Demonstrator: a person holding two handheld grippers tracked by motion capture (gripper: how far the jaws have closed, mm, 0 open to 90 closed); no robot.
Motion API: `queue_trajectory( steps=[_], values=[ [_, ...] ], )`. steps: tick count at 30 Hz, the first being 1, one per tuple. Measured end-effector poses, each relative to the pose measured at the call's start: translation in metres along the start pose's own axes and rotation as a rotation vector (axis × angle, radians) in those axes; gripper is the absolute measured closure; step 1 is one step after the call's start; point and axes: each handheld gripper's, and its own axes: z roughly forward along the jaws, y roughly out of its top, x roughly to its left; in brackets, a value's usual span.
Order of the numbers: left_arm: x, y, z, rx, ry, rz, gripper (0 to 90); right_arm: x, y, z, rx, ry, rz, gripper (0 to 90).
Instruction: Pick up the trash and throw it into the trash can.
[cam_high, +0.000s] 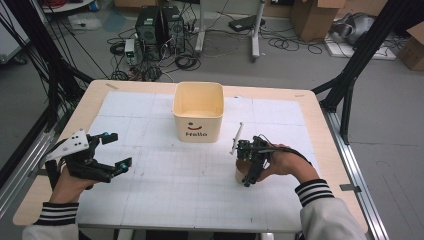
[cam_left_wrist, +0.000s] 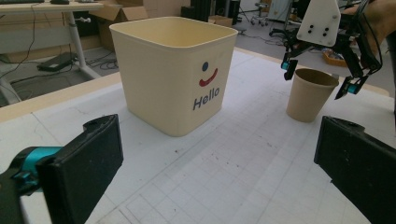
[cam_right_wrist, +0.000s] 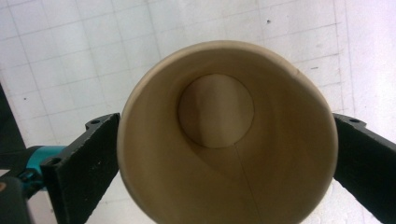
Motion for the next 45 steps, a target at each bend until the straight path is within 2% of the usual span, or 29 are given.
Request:
queue_trajectory(
  steps=[24, 25, 27, 33, 37, 45],
  values=[
    [0.0, 0.0, -0.001, -0.004, 0.0, -0.001, 1.7, -0.001, -0.002, 0.021, 0.016, -0.016, -0.011, 0.5],
    [0.0, 0.0, -0.001, -0.004, 0.0, -0.001, 1.7, -0.002, -0.002, 0.021, 0.016, -0.013, -0.011, 2.1],
    [0.0, 0.0, 0.0, -0.001, 0.001, -0.001, 1.7, -0.002, -0.003, 0.02, 0.016, -0.008, -0.004, 15.2],
    [0.0, 0.0, 0.0, 0.0, -0.001, 0.0, 1.7, -0.003, -0.004, 0.019, 0.004, -0.006, -0.006, 14.2],
    [0.0, 0.0, 0.0, 0.001, 0.0, -0.001, 1.7, -0.003, -0.004, 0.018, 0.005, -0.003, -0.009, 21.3],
    [0.0, 0.0, 0.0, -0.001, 0.0, 0.0, 1.7, -0.001, -0.005, 0.016, -0.001, -0.01, -0.017, 28.8]
  ],
)
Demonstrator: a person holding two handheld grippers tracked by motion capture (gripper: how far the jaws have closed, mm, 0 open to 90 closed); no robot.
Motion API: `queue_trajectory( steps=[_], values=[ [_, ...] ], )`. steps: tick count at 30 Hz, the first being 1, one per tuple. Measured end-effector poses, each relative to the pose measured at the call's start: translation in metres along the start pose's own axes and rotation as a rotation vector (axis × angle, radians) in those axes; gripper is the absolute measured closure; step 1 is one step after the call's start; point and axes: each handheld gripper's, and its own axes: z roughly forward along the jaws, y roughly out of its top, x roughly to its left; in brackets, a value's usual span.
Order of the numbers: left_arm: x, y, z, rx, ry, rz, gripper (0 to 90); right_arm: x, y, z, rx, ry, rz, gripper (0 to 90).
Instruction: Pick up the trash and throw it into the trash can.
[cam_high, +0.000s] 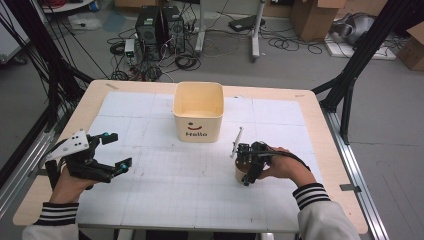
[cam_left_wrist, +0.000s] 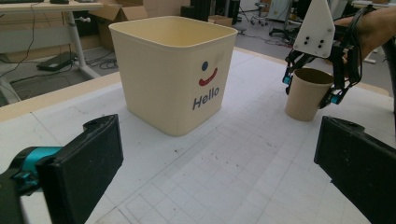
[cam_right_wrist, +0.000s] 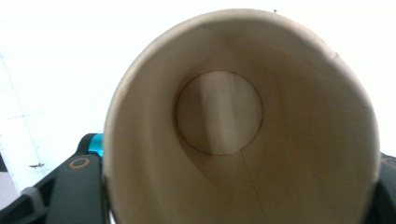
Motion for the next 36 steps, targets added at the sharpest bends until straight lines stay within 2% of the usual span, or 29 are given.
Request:
queue_trajectory(
  steps=[6, 7, 11, 15, 21, 23, 34, 36],
  values=[
    [0.0, 0.0, 0.0, 0.0, 0.0, -0.002, 1.7, 0.0, 0.0, -0.001, 0.001, -0.005, -0.012, 31.3],
    [0.0, 0.0, 0.0, 0.0, 0.0, -0.002, 1.7, 0.001, 0.0, -0.001, 0.004, -0.006, 0.0, 31.4],
    [0.0, 0.0, 0.0, -0.001, 0.001, -0.003, 1.8, 0.001, 0.0, -0.004, -0.015, 0.0, -0.009, 31.9],
    [0.0, 0.0, 0.0, -0.001, 0.004, -0.003, 1.7, 0.001, 0.0, -0.008, -0.013, -0.005, 0.003, 32.0],
    [0.001, -0.001, -0.001, -0.005, 0.006, -0.006, 1.7, 0.0, 0.004, -0.023, -0.044, -0.008, -0.006, 32.0],
    [0.001, -0.001, -0.001, -0.012, 0.009, -0.012, 1.7, 0.001, 0.005, -0.028, -0.034, -0.013, 0.006, 32.0],
    [0.002, 0.0, -0.003, -0.023, 0.012, -0.014, 1.7, -0.001, 0.013, -0.06, -0.054, -0.029, -0.001, 32.1],
    [0.002, 0.0, -0.002, -0.023, 0.011, -0.015, 1.7, -0.001, 0.015, -0.066, -0.05, -0.031, 0.011, 32.1]
  ],
)
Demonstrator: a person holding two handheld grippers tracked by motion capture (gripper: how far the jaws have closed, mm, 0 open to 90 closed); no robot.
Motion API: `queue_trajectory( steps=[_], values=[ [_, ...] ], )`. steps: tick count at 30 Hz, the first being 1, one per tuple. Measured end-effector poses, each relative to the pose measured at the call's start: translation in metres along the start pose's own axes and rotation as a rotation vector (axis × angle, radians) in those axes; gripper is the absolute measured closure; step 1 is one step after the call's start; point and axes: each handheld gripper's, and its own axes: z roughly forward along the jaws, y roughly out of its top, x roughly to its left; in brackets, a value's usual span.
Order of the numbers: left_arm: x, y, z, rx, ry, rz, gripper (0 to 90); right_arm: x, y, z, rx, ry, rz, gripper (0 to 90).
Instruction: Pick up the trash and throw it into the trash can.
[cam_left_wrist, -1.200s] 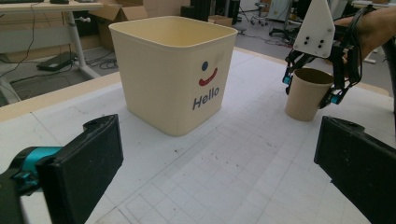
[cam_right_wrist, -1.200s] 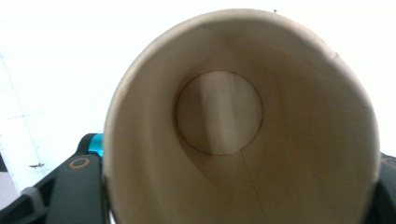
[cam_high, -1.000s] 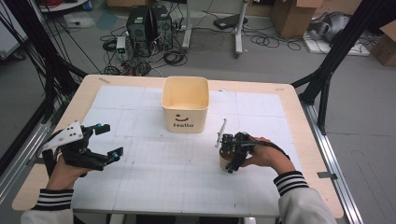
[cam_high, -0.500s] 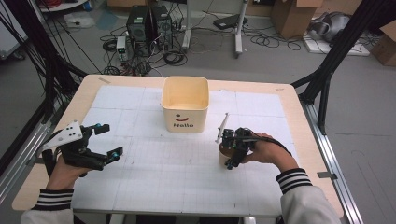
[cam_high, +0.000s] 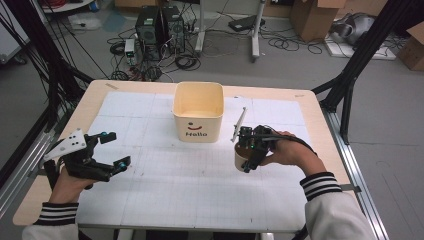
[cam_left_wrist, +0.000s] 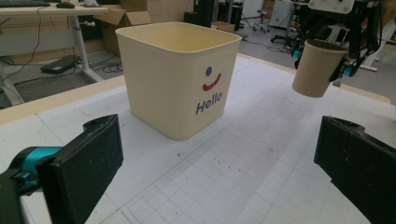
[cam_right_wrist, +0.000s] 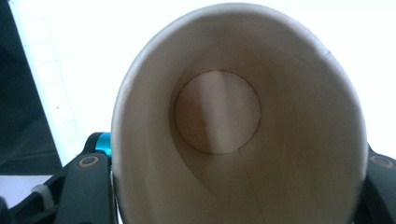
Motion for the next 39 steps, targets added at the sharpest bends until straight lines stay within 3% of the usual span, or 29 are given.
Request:
queue_trajectory(
  steps=[24, 31, 39],
  values=[
    [0.0, 0.0, 0.001, -0.005, -0.003, -0.004, 1.8, -0.015, 0.025, -0.061, -0.014, -0.016, 0.027, 32.4],
    [-0.002, 0.001, 0.001, -0.005, -0.007, -0.002, 1.7, -0.027, 0.033, -0.085, -0.033, -0.031, 0.053, 32.5],
    [-0.002, 0.001, 0.001, -0.007, -0.007, -0.003, 1.7, -0.04, 0.034, -0.098, -0.056, -0.036, 0.092, 32.5]
  ],
)
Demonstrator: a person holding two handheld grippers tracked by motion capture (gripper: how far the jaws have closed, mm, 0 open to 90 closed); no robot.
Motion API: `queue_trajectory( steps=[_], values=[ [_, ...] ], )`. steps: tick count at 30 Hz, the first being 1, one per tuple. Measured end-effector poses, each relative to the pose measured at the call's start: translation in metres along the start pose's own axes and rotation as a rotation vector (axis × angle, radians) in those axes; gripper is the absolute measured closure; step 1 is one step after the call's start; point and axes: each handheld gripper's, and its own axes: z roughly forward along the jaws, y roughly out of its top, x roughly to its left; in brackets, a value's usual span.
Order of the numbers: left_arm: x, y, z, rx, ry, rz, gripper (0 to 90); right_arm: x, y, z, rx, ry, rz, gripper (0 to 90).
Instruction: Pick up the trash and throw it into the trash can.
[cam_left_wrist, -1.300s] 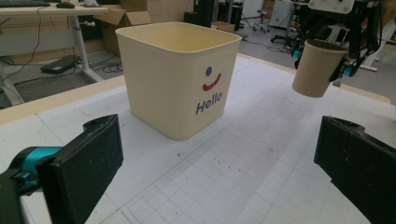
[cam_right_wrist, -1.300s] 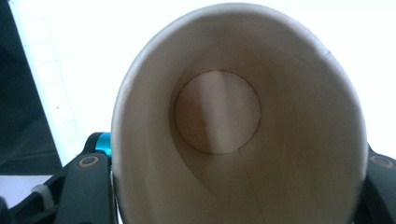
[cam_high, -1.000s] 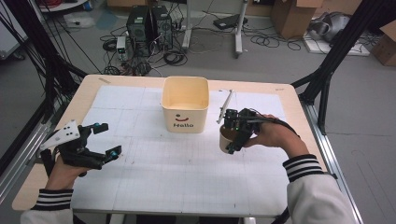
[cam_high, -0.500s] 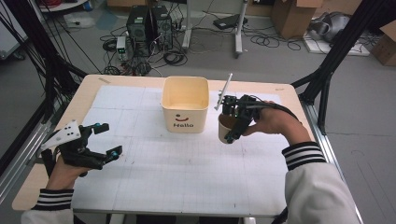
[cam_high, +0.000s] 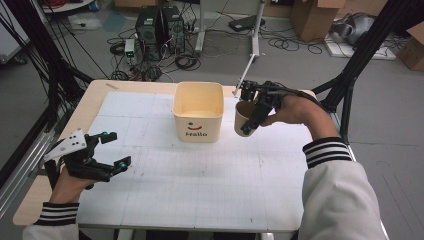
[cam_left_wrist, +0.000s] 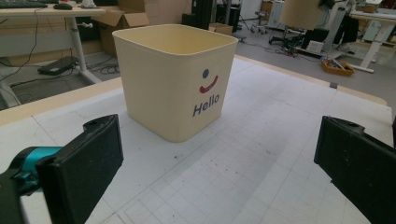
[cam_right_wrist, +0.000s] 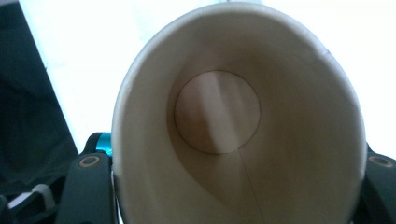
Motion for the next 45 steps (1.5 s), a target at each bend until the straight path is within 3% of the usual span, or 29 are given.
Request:
queue_trajectory(
  steps=[21, 45],
  values=[
    [0.001, 0.0, 0.001, 0.004, -0.003, -0.008, 1.7, -0.023, 0.016, -0.026, -0.072, -0.022, 0.048, 32.7],
    [0.002, -0.002, 0.002, 0.004, -0.008, -0.015, 1.8, -0.04, 0.047, -0.042, -0.103, -0.025, 0.042, 33.2]
  ],
)
